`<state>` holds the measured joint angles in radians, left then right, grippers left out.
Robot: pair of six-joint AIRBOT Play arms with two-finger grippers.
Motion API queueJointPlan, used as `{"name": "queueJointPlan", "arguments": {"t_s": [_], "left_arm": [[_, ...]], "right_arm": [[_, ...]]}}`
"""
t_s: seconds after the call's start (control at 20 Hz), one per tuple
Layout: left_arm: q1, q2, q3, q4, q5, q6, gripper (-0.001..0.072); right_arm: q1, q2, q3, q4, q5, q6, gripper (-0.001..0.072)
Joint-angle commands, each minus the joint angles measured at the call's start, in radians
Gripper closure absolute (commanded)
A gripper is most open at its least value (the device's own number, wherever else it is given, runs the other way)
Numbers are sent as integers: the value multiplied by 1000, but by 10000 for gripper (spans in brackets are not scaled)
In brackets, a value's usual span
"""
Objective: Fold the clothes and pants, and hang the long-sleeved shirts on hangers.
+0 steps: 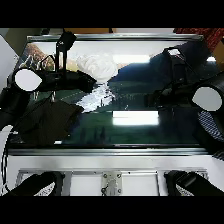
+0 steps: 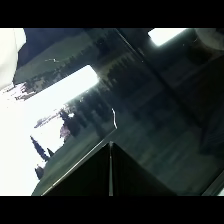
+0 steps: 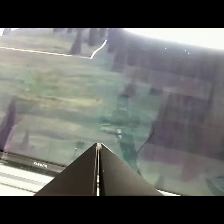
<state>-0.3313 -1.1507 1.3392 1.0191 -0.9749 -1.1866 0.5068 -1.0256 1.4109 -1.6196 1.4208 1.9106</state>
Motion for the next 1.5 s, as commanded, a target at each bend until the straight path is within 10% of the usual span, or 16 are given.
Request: {"name": "queueJointPlan", "arguments": {"t_s": [0.0,0.2,0.25,0.3,0.35,0.6,0.9,1.4,1.45], "left_arm": [[0,0,0,0,0,0,694],[0,0,0,8,-2,1,692],[8,1,1,43,-6,1,454],[26,3,1,93,-25,-22,27],[60,3,1,165,-66,-93,-10],[357,-3,-174,427,-233,-246,-11],[722,-3,-442,455,32,-242,-10],[698,-4,-645,457,153,-153,-9],[689,-4,-662,457,156,-156,92]], "right_arm": [[0,1,1,0,0,0,695],[0,1,1,0,0,0,695],[0,1,1,0,0,0,696],[0,1,1,0,0,0,696],[0,1,1,0,0,0,696],[0,1,1,0,0,0,696],[0,1,1,0,0,0,696],[0,1,1,0,0,-5,696],[-1,1,1,0,0,-20,695]]}}
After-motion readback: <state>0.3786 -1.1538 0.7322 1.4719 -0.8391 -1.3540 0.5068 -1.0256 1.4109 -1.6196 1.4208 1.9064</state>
